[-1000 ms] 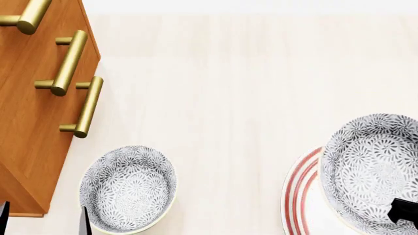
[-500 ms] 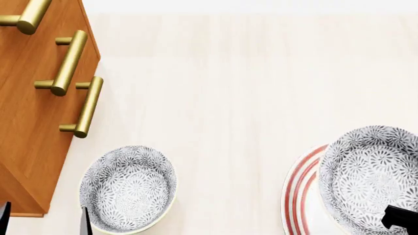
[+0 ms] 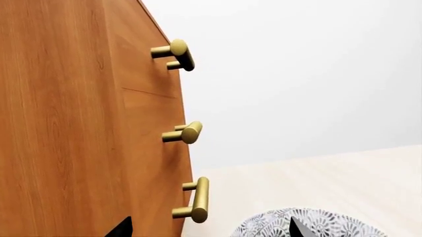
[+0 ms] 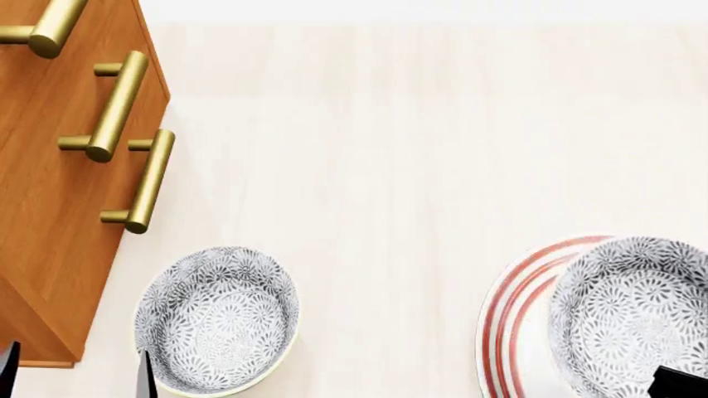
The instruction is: Pick up the bowl and put it in the front on the plate.
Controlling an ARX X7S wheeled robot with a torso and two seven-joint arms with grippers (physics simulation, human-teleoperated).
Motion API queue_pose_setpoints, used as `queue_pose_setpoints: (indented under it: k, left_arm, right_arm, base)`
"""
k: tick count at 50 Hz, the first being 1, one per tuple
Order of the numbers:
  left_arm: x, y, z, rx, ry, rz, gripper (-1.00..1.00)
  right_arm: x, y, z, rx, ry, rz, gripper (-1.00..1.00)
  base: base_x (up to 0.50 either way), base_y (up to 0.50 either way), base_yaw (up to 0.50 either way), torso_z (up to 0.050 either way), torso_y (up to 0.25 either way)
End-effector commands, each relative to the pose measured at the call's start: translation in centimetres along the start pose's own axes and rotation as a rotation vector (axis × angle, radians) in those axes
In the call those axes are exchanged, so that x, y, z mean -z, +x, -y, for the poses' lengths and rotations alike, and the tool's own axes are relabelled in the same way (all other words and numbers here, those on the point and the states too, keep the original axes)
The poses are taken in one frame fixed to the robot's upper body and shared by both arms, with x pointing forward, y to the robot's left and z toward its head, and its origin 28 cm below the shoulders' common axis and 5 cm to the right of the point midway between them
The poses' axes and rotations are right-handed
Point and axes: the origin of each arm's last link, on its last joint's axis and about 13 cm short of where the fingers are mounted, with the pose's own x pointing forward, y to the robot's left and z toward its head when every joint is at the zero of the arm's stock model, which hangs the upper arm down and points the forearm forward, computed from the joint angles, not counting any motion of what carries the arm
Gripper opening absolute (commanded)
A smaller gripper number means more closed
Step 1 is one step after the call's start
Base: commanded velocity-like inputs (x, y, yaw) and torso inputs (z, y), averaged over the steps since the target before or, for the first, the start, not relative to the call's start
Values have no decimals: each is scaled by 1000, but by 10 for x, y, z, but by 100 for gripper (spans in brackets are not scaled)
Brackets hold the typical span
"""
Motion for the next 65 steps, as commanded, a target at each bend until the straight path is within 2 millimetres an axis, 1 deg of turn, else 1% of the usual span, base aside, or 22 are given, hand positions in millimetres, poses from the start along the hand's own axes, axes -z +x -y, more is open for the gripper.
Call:
queue_pose_setpoints:
  k: [1,46,65]
  left_arm:
    - [0,1,1,5,5,14,100]
    - [0,2,1,1,1,3,100]
    - [1,1,1,5,2,0,100]
  right_arm:
    - [4,2,2,-1,1,17,-100]
    - [21,18,4,23,17,-9,-100]
    - [20,22,3,19,-5,4,-100]
  base:
    - [0,0,0,0,0]
    - [0,0,0,0,0]
    - [0,0,0,0,0]
